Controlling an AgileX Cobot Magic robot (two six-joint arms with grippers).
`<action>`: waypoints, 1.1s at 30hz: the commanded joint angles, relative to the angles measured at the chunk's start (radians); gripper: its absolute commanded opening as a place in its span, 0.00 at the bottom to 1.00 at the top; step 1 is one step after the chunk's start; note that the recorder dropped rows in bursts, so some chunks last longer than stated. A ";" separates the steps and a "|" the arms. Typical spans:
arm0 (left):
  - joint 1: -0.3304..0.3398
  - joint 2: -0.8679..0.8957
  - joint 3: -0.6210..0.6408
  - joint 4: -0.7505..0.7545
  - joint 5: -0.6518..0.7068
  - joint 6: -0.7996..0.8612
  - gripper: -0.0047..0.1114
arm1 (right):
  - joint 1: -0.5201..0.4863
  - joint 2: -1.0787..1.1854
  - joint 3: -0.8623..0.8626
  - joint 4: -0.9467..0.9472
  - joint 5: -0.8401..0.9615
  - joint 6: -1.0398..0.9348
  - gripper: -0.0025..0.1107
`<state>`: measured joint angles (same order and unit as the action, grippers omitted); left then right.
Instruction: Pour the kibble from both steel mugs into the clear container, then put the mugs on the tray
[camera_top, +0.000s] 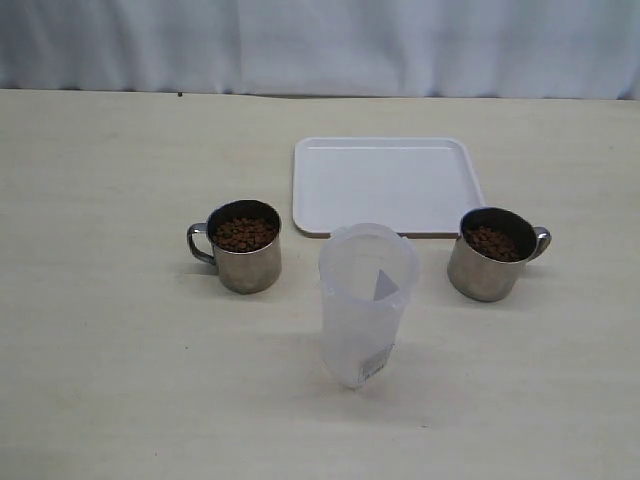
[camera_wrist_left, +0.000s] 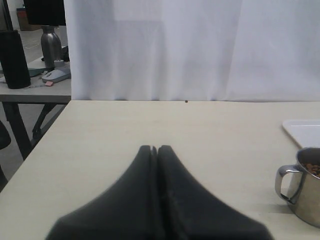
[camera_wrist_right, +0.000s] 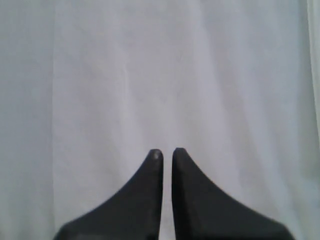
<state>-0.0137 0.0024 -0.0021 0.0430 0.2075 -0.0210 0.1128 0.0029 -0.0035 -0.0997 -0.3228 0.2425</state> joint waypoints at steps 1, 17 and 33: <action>0.001 -0.002 0.002 0.000 -0.011 -0.002 0.04 | -0.005 0.011 0.003 0.005 0.102 0.141 0.07; 0.001 -0.002 0.002 0.000 -0.011 -0.002 0.04 | -0.005 0.906 0.003 -0.636 -0.230 0.534 0.07; 0.001 -0.002 0.002 0.000 -0.011 -0.002 0.04 | -0.005 1.478 -0.081 -0.466 -0.486 0.045 0.73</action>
<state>-0.0137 0.0024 -0.0021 0.0430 0.2075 -0.0210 0.1128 1.4230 -0.0437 -0.5762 -0.8267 0.3082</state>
